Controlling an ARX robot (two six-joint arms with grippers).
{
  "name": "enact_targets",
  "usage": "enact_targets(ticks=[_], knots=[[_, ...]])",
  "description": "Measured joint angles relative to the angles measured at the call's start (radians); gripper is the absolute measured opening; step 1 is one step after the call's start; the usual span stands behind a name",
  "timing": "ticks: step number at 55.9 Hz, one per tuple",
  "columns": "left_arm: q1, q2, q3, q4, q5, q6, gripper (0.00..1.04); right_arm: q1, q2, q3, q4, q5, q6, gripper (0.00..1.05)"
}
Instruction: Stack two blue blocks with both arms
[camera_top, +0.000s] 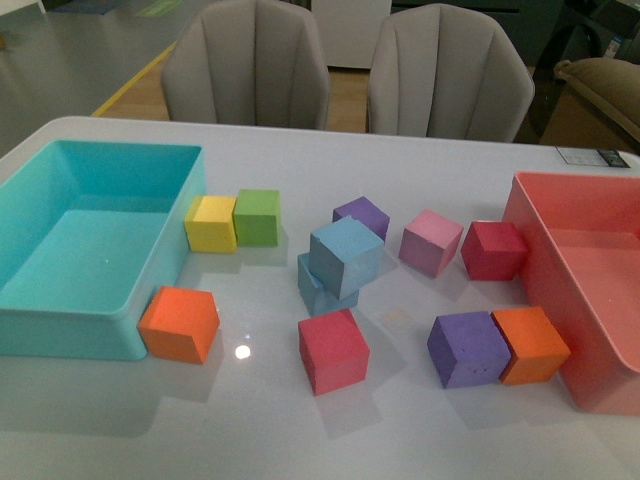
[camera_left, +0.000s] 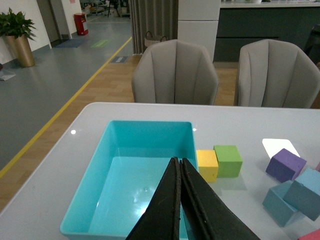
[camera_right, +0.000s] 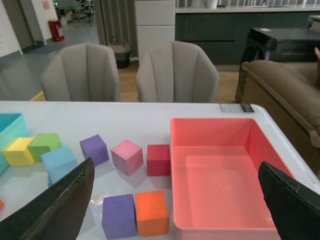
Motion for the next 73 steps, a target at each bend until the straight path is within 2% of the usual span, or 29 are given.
enact_targets(ticks=[7, 13, 38, 73], knots=[[0.047, -0.089, -0.031, -0.056, 0.019, 0.000, 0.02, 0.000, 0.000, 0.000, 0.000, 0.000, 0.000, 0.96], [0.047, -0.148, -0.084, -0.056, 0.027, 0.000, 0.02, 0.000, 0.000, 0.000, 0.000, 0.000, 0.000, 0.96], [0.047, -0.467, -0.091, -0.354, 0.027, 0.000, 0.02, 0.000, 0.000, 0.000, 0.000, 0.000, 0.000, 0.96], [0.047, -0.687, -0.091, -0.576, 0.027, 0.000, 0.02, 0.000, 0.000, 0.000, 0.000, 0.000, 0.000, 0.96]])
